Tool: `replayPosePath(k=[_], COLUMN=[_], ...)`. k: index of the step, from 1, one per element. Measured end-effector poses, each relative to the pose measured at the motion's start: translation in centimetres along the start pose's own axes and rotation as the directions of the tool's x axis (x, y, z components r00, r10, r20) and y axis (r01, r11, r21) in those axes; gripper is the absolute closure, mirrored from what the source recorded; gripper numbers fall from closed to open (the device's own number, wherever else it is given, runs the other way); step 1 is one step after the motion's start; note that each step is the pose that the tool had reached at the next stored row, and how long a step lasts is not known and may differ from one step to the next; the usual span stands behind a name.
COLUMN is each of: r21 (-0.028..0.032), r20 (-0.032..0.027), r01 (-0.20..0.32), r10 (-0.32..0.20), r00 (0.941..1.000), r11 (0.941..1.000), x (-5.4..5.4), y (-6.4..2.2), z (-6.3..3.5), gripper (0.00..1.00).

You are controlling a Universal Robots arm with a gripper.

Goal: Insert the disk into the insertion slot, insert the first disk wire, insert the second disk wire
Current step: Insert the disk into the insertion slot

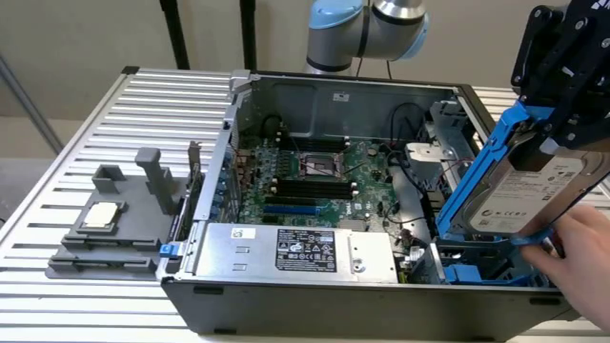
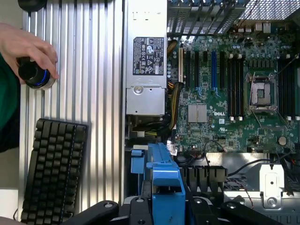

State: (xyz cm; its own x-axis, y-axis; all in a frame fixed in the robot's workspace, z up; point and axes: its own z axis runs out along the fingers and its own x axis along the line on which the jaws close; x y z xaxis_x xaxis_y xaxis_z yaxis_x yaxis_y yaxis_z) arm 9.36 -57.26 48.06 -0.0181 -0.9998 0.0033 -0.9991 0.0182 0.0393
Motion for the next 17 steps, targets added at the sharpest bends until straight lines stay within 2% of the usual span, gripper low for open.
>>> replayPosePath(k=[14, 17], r21=[0.0, -0.0001], r20=[0.0, -0.0003], r01=[0.0, 0.0], r10=[0.0, 0.0], r00=[1.0, 1.0], r11=[1.0, 1.0], x=[0.0, -0.01], y=[0.0, -0.61], z=[0.0, -0.03], gripper=[0.67, 0.67])
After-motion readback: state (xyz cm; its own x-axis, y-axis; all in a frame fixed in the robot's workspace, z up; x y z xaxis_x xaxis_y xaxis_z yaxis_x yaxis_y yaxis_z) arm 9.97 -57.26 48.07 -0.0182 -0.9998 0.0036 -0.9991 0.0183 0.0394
